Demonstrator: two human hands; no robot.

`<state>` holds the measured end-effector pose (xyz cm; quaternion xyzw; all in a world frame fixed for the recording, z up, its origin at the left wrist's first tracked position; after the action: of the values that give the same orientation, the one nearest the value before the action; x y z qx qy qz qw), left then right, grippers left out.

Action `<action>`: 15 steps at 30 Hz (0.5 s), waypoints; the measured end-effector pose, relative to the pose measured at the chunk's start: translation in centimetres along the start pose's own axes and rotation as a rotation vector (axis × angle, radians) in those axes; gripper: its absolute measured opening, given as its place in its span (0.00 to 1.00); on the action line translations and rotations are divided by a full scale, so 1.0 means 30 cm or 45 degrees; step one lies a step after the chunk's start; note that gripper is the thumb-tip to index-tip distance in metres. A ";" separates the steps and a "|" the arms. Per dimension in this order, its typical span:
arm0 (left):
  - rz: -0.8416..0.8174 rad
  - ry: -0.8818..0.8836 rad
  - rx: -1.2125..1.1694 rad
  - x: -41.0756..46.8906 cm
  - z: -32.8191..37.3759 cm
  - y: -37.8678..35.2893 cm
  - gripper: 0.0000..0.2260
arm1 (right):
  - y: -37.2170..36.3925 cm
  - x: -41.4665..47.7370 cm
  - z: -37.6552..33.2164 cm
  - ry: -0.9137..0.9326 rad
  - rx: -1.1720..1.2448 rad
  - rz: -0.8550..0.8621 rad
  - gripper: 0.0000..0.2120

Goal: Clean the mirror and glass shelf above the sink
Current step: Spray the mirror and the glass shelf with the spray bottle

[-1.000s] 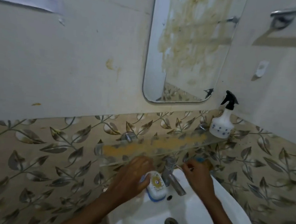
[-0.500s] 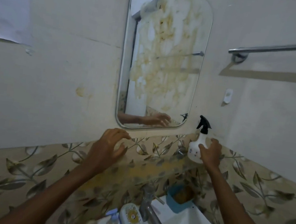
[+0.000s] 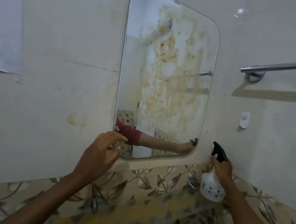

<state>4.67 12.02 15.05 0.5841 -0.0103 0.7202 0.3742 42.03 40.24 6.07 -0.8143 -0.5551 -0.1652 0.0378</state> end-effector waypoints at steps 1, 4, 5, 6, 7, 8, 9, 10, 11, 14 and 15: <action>0.005 -0.009 0.000 0.010 0.000 0.015 0.16 | 0.000 0.006 -0.008 -0.013 0.017 0.035 0.22; 0.024 -0.045 -0.004 0.042 0.013 0.069 0.16 | 0.043 -0.016 -0.099 0.032 0.119 0.192 0.18; 0.027 -0.057 -0.003 0.054 0.020 0.086 0.16 | 0.057 -0.026 -0.148 0.089 0.166 0.211 0.17; 0.029 -0.070 0.011 0.066 0.026 0.106 0.17 | 0.068 -0.041 -0.204 0.159 0.214 0.201 0.16; 0.032 -0.087 0.042 0.081 0.033 0.122 0.17 | 0.080 -0.047 -0.262 0.235 0.269 0.190 0.17; 0.043 -0.109 0.086 0.098 0.041 0.137 0.16 | 0.092 -0.056 -0.322 0.298 0.325 0.171 0.18; 0.062 -0.131 0.134 0.115 0.048 0.155 0.15 | 0.104 -0.059 -0.378 0.355 0.373 0.153 0.19; 0.082 -0.154 0.184 0.132 0.056 0.168 0.14 | 0.113 -0.063 -0.430 0.394 0.409 0.122 0.20; 0.104 -0.180 0.239 0.150 0.063 0.182 0.13 | 0.121 -0.069 -0.478 0.427 0.443 0.088 0.20; 0.183 -0.314 0.473 0.212 0.095 0.217 0.14 | 0.134 -0.116 -0.603 0.496 0.568 -0.031 0.15; 0.212 -0.368 0.556 0.232 0.104 0.228 0.14 | 0.130 -0.139 -0.638 0.510 0.615 -0.074 0.13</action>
<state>3.23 9.35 24.84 0.7448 0.0440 0.6428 0.1736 39.90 30.35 23.28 -0.7170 -0.5827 -0.1869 0.3340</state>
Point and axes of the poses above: each hand's wrist, its own x-axis towards the middle knuckle, its own y-axis out of the back of the hand, z = x × y, the point moved 9 cm from there along x, towards the middle knuckle, and after that the axes turned 3 degrees about y, right-handed, at the moved point
